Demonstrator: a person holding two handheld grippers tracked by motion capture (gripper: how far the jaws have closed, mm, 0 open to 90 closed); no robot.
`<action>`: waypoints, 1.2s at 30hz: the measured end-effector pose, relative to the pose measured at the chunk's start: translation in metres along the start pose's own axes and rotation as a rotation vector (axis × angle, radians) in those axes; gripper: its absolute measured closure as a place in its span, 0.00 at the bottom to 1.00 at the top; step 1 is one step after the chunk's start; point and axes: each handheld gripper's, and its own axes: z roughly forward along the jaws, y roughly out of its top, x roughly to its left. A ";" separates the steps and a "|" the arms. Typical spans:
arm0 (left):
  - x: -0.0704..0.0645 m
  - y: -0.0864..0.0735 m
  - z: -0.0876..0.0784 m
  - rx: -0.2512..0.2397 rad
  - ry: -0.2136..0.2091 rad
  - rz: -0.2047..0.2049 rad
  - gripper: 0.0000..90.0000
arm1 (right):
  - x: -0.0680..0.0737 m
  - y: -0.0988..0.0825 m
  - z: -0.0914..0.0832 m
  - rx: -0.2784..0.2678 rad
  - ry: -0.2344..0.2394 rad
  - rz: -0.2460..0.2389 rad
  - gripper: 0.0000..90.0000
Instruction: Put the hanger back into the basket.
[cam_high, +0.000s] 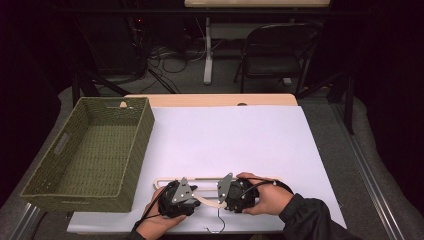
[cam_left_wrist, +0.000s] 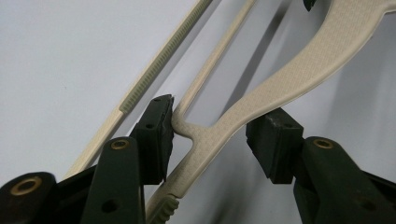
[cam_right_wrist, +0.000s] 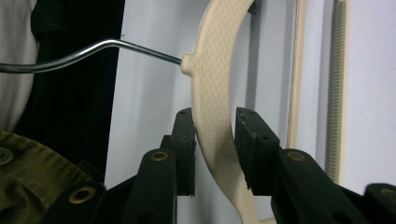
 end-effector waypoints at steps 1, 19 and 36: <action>0.000 0.001 0.000 -0.001 0.002 0.003 0.58 | -0.001 0.001 -0.002 0.000 0.000 -0.004 0.78; 0.029 0.033 -0.017 0.026 0.004 0.065 0.77 | -0.024 0.010 -0.042 -0.072 -0.128 -0.049 0.91; 0.034 0.042 -0.021 0.078 -0.079 0.045 0.64 | -0.036 0.011 -0.057 -0.084 -0.164 -0.023 0.96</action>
